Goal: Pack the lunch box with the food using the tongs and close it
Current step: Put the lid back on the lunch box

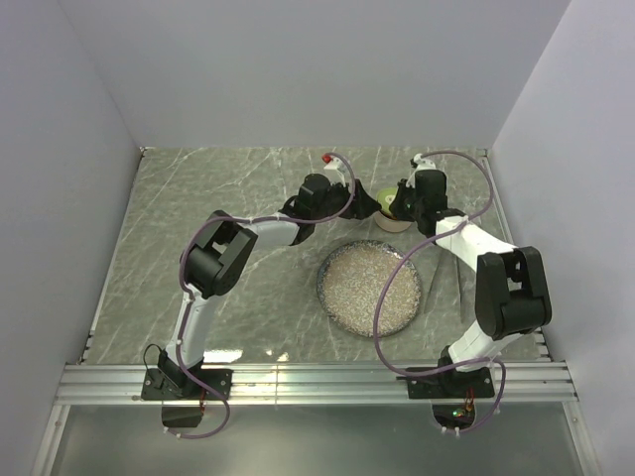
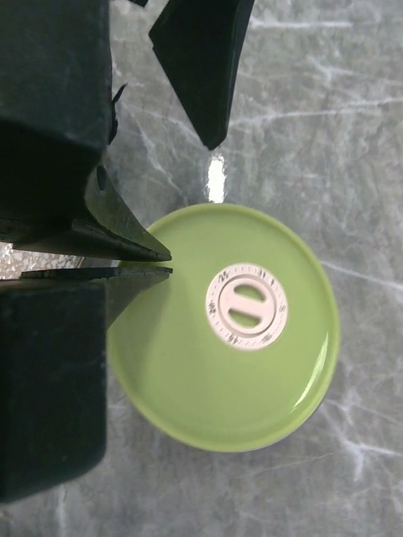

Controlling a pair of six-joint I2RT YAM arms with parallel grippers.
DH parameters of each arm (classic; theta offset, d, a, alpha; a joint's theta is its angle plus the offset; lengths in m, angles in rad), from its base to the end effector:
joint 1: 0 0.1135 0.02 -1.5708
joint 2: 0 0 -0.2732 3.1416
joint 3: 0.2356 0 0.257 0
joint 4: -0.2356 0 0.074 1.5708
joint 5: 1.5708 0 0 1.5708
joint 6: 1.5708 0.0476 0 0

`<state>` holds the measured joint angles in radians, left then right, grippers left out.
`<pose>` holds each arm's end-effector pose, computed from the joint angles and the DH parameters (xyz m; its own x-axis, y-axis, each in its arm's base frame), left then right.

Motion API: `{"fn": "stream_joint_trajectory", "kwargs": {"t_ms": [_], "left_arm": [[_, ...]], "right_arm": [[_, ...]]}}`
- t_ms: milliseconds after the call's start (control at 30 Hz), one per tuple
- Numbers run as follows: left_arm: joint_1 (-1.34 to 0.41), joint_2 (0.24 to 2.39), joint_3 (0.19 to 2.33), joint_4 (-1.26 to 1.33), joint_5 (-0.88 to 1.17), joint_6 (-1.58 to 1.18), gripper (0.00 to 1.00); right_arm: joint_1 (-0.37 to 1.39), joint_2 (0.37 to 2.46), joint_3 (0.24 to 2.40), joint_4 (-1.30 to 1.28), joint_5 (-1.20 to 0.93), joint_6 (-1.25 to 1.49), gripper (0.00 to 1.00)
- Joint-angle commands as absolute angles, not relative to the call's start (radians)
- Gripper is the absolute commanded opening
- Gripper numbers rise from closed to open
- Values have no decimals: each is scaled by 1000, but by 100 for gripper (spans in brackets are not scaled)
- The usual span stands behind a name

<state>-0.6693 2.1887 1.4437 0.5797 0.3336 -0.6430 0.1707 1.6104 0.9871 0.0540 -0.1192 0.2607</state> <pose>0.3981 -0.3349 0.1913 -0.6067 -0.2425 -0.7571 0.5945 0.4939 -0.6345 0.3645 0.0686 0.2240 -0.5822 0.1594 -0.7973 -0.1214 0.9526 0.2790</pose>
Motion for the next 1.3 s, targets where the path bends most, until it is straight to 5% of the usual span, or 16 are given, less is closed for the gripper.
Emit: {"fn": "stream_joint_trajectory", "kwargs": {"t_ms": [0,800,1267], "left_arm": [[-669,2134,1440,629,334,-638,76],[-660,2120,1424,643,338,-641,75],[-660,2117,1424,641,341,-640,75]], "right_arm": [[179,1609,1026,20,-61,247,14],[178,1557,970,-14,25,268,13],[176,1511,983,-5,21,273,23]]}}
